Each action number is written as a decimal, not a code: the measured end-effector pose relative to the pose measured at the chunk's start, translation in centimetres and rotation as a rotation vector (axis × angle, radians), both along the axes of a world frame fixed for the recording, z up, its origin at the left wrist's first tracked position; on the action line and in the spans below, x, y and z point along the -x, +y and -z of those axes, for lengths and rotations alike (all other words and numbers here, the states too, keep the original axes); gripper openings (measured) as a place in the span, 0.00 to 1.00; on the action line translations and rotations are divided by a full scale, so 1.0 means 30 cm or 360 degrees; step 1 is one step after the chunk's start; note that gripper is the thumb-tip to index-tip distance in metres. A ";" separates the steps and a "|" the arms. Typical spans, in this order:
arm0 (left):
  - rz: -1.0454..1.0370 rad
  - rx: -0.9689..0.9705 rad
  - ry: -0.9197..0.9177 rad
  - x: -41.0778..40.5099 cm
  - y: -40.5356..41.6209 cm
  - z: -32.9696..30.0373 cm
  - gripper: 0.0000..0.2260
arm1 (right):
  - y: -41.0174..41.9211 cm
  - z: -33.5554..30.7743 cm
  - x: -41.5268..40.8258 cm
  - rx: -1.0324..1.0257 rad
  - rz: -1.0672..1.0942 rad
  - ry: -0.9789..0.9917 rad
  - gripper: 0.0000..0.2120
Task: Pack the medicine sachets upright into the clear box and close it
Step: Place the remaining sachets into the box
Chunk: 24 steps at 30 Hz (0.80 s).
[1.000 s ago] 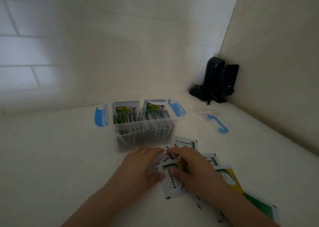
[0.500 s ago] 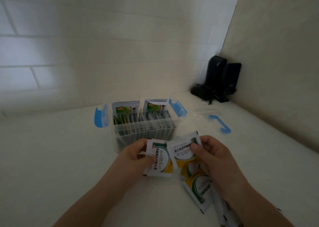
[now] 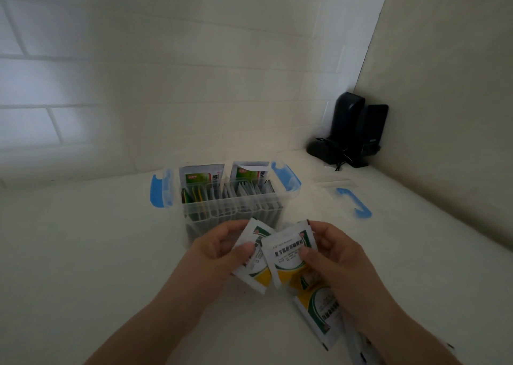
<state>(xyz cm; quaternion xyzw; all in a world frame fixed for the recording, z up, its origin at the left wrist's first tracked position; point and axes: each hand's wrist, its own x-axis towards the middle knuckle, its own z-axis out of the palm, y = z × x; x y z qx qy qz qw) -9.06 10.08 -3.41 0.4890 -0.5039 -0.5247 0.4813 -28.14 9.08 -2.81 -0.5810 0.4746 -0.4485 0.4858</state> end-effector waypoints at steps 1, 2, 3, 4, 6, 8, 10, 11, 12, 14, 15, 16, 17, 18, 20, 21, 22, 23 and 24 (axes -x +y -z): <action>-0.0035 0.0023 -0.0039 -0.004 -0.002 0.002 0.08 | 0.003 -0.001 0.000 0.0031 -0.0026 0.0050 0.13; -0.0068 0.0041 -0.0087 -0.009 -0.004 0.003 0.06 | 0.006 0.000 -0.003 0.0059 -0.0062 0.0103 0.14; -0.0094 0.0050 -0.0131 -0.012 -0.006 0.004 0.04 | 0.009 0.003 -0.008 0.0077 -0.0094 0.0165 0.14; -0.0102 0.0046 -0.0156 -0.013 -0.006 0.005 0.03 | 0.012 0.006 -0.015 0.0092 -0.0118 0.0232 0.14; -0.0059 0.0011 -0.0104 -0.010 -0.006 0.007 0.06 | 0.018 0.013 -0.029 0.0127 -0.0148 0.0329 0.14; 0.0048 0.0005 0.0009 -0.003 -0.004 0.009 0.10 | 0.021 0.020 -0.037 0.0170 -0.0162 0.0365 0.14; 0.0179 0.0031 0.0088 0.008 0.004 0.010 0.14 | 0.022 0.028 -0.040 0.0186 -0.0134 0.0344 0.12; 0.0235 0.0047 0.0094 0.013 0.009 0.009 0.15 | 0.023 0.030 -0.041 0.0177 -0.0119 0.0312 0.11; 0.0269 0.0063 0.0084 0.017 0.012 0.010 0.15 | 0.024 0.030 -0.042 0.0164 -0.0115 0.0287 0.11; 0.0221 0.0101 0.0054 0.017 0.009 0.019 0.16 | 0.022 0.027 -0.039 0.0207 -0.0107 0.0368 0.10; 0.0156 0.0117 0.0034 0.012 0.004 0.023 0.16 | 0.021 0.020 -0.034 0.0254 -0.0087 0.0428 0.11; 0.0087 0.0129 -0.0010 0.006 -0.002 0.028 0.18 | 0.016 0.010 -0.025 0.0306 -0.0027 0.0470 0.11; 0.0017 0.0152 -0.0083 0.000 -0.010 0.031 0.21 | 0.008 -0.004 -0.009 0.0362 0.0062 0.0493 0.11; -0.0036 0.0189 -0.0172 -0.005 -0.016 0.033 0.22 | 0.001 -0.019 0.011 0.0413 0.0142 0.0528 0.11; -0.0057 0.0259 -0.0276 -0.006 -0.020 0.034 0.24 | -0.009 -0.051 0.055 0.0421 0.0142 0.0680 0.10; -0.0037 0.0281 -0.0288 -0.005 -0.019 0.034 0.24 | -0.009 -0.062 0.073 0.0343 0.0033 0.0783 0.10; -0.0012 0.0303 -0.0299 -0.002 -0.016 0.035 0.25 | -0.004 -0.071 0.086 0.0227 -0.0127 0.0886 0.12; 0.0006 0.0322 -0.0317 0.002 -0.013 0.035 0.25 | 0.003 -0.073 0.095 0.0120 -0.0286 0.1000 0.14; 0.0018 0.0340 -0.0339 0.003 -0.010 0.036 0.25 | 0.010 -0.071 0.101 0.0049 -0.0418 0.1134 0.17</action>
